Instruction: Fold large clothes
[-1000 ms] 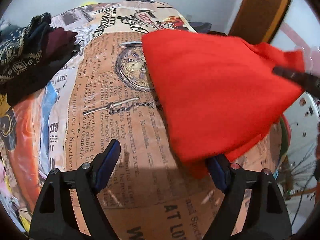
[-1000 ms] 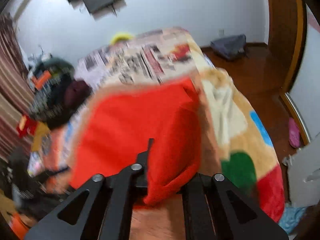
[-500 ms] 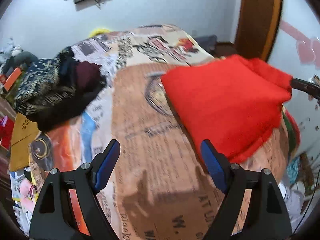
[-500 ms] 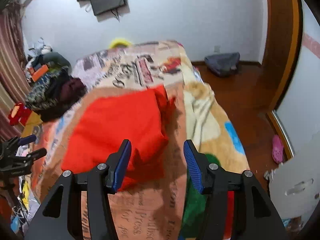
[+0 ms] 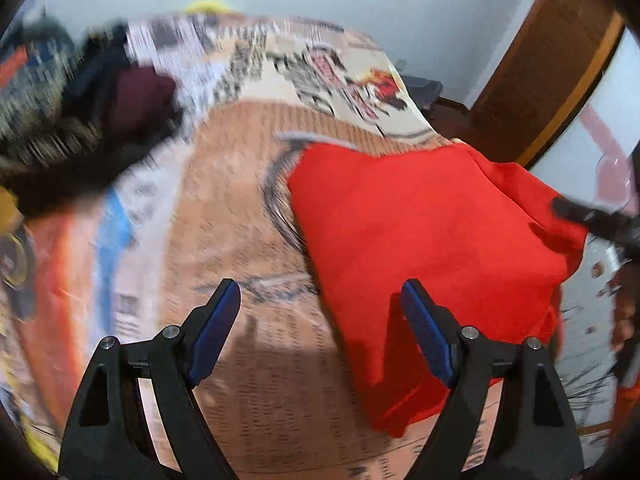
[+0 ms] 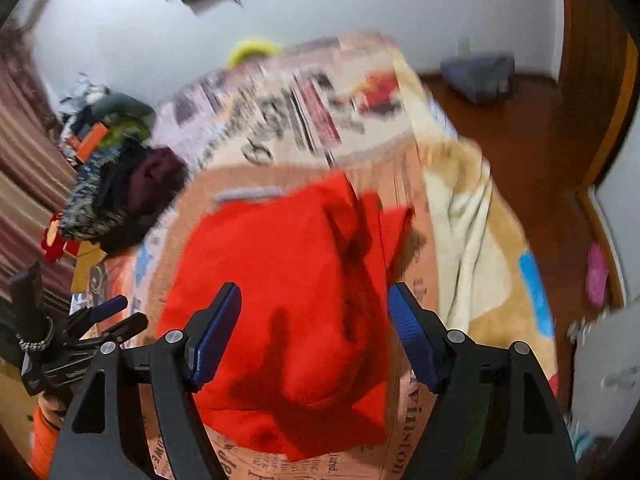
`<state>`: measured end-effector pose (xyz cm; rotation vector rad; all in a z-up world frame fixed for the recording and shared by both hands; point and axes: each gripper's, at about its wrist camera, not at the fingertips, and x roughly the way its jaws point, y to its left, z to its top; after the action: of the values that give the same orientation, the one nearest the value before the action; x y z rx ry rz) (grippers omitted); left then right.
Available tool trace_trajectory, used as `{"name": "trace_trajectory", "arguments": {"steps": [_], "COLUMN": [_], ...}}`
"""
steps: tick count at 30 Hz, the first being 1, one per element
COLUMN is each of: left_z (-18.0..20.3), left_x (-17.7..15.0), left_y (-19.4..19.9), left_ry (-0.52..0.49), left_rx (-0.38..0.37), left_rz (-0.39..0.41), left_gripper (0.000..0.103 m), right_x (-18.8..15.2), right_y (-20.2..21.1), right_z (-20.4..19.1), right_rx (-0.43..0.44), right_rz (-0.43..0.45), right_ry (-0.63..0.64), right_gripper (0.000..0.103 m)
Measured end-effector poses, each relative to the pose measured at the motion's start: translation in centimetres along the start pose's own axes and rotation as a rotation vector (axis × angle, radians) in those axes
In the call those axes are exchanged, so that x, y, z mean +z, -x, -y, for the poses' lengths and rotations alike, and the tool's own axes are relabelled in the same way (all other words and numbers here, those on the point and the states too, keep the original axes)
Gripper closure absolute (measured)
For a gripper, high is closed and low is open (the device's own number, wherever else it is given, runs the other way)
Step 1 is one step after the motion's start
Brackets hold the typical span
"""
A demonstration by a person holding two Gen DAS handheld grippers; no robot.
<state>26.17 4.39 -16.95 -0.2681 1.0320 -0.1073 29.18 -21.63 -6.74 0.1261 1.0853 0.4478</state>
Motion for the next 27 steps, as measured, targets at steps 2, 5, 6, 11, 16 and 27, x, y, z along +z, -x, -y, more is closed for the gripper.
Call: {"name": "trace_trajectory", "arguments": {"steps": [2, 5, 6, 11, 16, 27], "left_z": [-0.6, -1.5, -1.9, -3.3, -2.3, 0.1], "left_x": [-0.3, -0.6, -0.5, -0.3, 0.1, 1.1], "left_y": [-1.3, -2.7, -3.2, -5.8, -8.0, -6.5], "left_ry": [0.059, 0.139, 0.161, 0.292, 0.304, 0.243], "left_rx": [-0.063, -0.167, -0.198, -0.347, -0.383, -0.385], "left_rz": [-0.044, -0.092, -0.104, -0.186, -0.214, -0.175], "left_gripper": [0.021, 0.02, 0.02, 0.018, 0.012, 0.06], "right_x": [-0.4, -1.7, -2.1, -3.2, -2.6, -1.2], "right_y": [-1.6, -3.2, -3.6, -3.9, -4.7, -3.7], "right_z": [1.5, 3.8, 4.3, 5.2, 3.7, 1.5], "right_rx": [-0.004, 0.046, 0.07, 0.173, 0.176, 0.214], "right_rz": [-0.056, -0.129, -0.145, -0.129, -0.131, -0.089], "right_ry": [-0.035, -0.09, -0.107, -0.124, -0.119, -0.152], "right_gripper": [0.03, 0.03, 0.03, 0.028, 0.039, 0.083]}}
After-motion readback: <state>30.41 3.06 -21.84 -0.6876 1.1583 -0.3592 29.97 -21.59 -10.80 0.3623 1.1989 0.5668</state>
